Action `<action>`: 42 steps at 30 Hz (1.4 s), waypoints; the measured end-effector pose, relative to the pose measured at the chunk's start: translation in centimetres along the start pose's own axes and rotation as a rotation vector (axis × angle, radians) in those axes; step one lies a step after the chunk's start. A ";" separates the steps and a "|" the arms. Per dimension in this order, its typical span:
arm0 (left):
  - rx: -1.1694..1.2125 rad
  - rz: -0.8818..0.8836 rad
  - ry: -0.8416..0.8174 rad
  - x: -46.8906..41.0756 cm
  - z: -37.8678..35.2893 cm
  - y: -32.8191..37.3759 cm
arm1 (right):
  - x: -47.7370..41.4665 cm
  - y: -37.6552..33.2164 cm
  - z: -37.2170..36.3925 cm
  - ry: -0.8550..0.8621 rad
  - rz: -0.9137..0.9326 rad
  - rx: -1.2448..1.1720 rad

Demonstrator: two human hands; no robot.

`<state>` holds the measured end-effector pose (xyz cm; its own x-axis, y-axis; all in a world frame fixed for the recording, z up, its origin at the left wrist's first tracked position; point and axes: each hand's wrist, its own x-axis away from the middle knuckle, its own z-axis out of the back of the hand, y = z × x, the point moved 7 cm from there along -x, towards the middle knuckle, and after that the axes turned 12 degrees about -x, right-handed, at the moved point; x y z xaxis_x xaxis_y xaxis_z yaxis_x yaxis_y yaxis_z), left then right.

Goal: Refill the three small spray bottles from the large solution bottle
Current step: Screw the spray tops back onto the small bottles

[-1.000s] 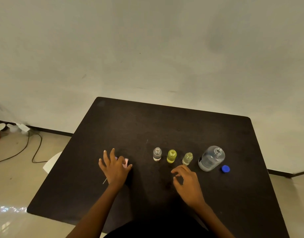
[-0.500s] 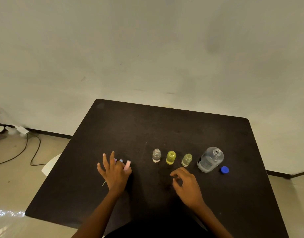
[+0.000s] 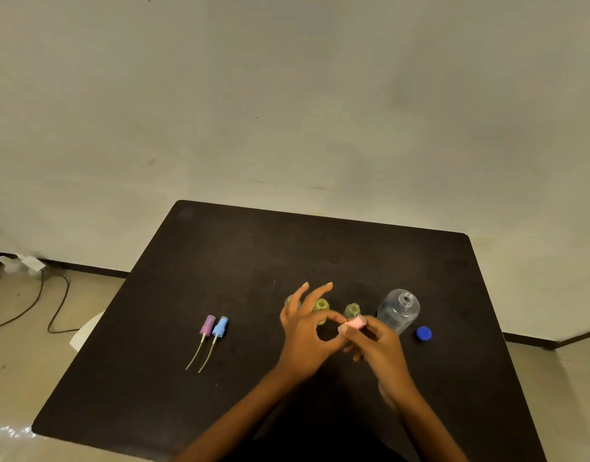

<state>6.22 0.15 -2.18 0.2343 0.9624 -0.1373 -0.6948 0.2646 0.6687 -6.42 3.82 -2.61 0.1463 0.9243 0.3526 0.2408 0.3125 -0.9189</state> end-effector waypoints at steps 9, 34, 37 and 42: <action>-0.516 -0.004 -0.308 -5.9 -1.9 -1.1 | -4.7 -8.8 5.4 0.146 0.368 0.391; -0.686 -0.134 -0.447 -8.1 -8.9 -1.3 | -10.6 -4.9 1.6 -0.288 0.387 1.196; -0.653 -0.114 -0.393 -8.3 -8.2 -0.9 | -10.6 -4.8 1.3 -0.300 0.409 1.246; -0.548 -0.074 -0.315 -9.0 -5.6 -0.1 | -10.3 -6.1 0.8 -0.345 0.456 1.139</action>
<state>0.36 -8.17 -5.07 0.4257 0.8984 0.1081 -0.8967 0.4030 0.1829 -10.18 -7.38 -0.78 -0.2995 0.9523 0.0592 -0.7465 -0.1952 -0.6362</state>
